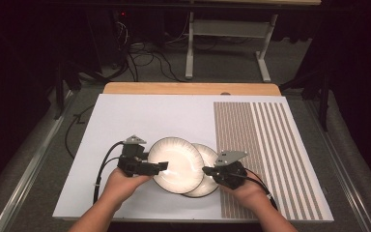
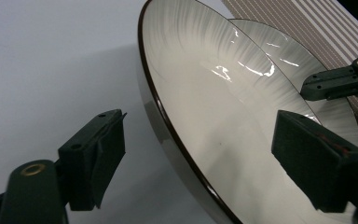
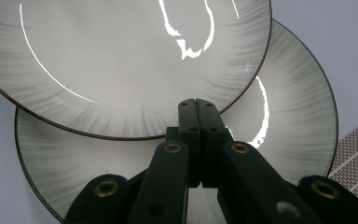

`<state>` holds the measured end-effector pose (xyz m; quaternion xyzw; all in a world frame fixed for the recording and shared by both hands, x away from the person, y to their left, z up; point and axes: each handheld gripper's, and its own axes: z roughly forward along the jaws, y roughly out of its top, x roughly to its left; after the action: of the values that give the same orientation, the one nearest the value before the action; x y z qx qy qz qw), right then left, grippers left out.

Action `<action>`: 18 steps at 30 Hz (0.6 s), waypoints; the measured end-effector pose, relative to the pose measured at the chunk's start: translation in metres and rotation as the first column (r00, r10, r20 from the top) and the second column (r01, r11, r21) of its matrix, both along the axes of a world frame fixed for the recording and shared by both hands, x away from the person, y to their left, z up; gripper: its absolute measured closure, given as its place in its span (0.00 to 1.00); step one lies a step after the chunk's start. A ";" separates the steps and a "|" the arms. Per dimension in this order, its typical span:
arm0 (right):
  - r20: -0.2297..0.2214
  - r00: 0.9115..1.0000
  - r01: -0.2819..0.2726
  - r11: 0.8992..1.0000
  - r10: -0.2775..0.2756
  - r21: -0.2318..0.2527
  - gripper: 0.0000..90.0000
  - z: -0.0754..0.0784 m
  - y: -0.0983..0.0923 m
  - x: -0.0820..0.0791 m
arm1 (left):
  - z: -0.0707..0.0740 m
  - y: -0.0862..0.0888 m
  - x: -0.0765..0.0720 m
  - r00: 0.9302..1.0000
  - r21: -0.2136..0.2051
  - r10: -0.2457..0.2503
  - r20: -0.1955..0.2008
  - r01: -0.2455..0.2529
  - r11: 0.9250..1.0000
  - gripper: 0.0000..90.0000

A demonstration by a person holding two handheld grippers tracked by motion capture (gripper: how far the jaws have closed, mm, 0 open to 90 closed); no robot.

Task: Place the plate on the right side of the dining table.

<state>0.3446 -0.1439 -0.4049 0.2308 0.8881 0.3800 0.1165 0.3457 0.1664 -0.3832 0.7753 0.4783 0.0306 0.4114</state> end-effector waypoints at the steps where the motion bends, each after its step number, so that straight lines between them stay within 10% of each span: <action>1: 0.001 1.000 -0.001 1.000 0.001 -0.001 1.00 0.000 0.000 0.000 | 0.000 0.000 0.000 1.000 0.000 0.000 0.000 0.000 1.000 0.25; 18: 0.001 1.000 0.005 1.000 -0.005 0.002 1.00 0.000 0.000 0.000 | -0.002 0.000 0.000 0.995 -0.017 -0.013 -0.103 0.011 1.000 0.61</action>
<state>0.3443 -0.1436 -0.4049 0.2328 0.8872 0.3806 0.1178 0.3456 0.1662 -0.3853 0.7751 0.4946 -0.0159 0.3928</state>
